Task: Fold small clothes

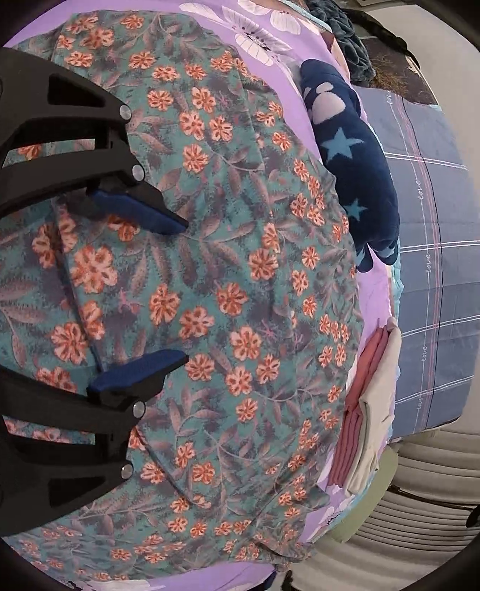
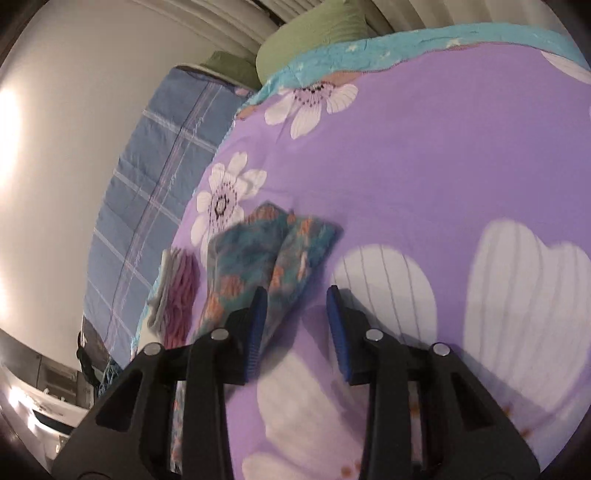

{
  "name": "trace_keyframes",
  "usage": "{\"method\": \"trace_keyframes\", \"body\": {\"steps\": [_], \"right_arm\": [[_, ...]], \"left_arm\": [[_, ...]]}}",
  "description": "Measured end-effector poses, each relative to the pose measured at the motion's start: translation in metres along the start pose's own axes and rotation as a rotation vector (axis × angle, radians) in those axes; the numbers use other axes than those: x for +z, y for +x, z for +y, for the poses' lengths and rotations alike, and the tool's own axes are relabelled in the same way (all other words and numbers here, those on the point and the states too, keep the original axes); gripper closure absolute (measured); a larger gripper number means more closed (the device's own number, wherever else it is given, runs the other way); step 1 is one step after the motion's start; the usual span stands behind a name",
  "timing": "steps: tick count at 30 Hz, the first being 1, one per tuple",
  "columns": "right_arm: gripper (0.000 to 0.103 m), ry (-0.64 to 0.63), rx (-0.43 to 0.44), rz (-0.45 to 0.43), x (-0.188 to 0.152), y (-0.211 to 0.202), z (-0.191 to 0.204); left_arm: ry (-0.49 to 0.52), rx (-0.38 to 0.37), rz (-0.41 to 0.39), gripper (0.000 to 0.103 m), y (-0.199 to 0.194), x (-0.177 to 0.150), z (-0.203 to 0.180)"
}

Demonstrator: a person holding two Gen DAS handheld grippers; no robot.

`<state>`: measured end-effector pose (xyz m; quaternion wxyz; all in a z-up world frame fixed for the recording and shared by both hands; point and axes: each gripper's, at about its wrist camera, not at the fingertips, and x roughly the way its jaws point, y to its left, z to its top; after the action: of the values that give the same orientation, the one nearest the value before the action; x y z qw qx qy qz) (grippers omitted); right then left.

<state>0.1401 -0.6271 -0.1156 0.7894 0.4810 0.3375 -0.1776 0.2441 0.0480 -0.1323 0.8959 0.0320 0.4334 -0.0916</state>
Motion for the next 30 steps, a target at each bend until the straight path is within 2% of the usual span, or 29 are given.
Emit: {"method": "trace_keyframes", "body": {"steps": [6,7,8,9,11,13,15,19,21,23,25,27,29,30], "right_arm": [[0.071,-0.047,-0.064,0.024,0.009,0.026,0.016],[0.079,-0.069,-0.092,0.027,0.009,0.028,0.02],[0.097,-0.077,-0.107,0.031,0.008,0.029,0.021],[0.097,-0.056,-0.103,0.015,0.006,0.027,0.02],[0.098,-0.034,-0.072,-0.04,0.001,0.017,0.022],[0.098,-0.077,-0.021,-0.074,-0.007,0.005,0.039],[0.098,-0.147,0.078,-0.07,-0.021,-0.005,0.071],[0.098,-0.405,0.316,0.013,-0.093,-0.022,0.177],[0.098,-0.551,0.447,0.074,-0.151,-0.026,0.231],[0.098,-0.662,0.53,0.147,-0.206,-0.023,0.265],[0.097,-0.749,0.551,0.235,-0.26,-0.007,0.286],[0.097,-0.815,0.514,0.354,-0.315,0.024,0.289],[0.097,-0.848,0.442,0.432,-0.348,0.048,0.279],[0.097,-0.854,0.409,0.473,-0.36,0.06,0.272]], "left_arm": [[-0.002,-0.017,0.0,0.032,0.001,0.002,0.002],[-0.002,-0.019,-0.001,0.032,0.001,0.002,0.001],[-0.002,-0.02,-0.002,0.032,0.001,0.002,0.001],[-0.002,-0.02,-0.004,0.032,0.001,0.002,0.001],[-0.003,-0.022,-0.005,0.032,0.001,0.001,0.002],[-0.003,-0.023,-0.005,0.031,0.001,0.001,0.002],[-0.004,-0.028,-0.006,0.03,0.001,0.001,0.002],[-0.011,-0.048,-0.009,0.028,0.0,0.001,0.004],[-0.017,-0.057,-0.014,0.027,-0.001,0.0,0.005],[-0.032,-0.077,-0.021,0.027,-0.003,-0.001,0.009],[-0.065,-0.118,-0.034,0.027,-0.006,-0.001,0.016],[-0.121,-0.183,-0.054,0.027,-0.009,-0.002,0.027],[-0.217,-0.277,-0.077,0.033,-0.014,-0.005,0.046],[-0.242,-0.304,-0.079,0.041,-0.016,-0.007,0.05]]}}
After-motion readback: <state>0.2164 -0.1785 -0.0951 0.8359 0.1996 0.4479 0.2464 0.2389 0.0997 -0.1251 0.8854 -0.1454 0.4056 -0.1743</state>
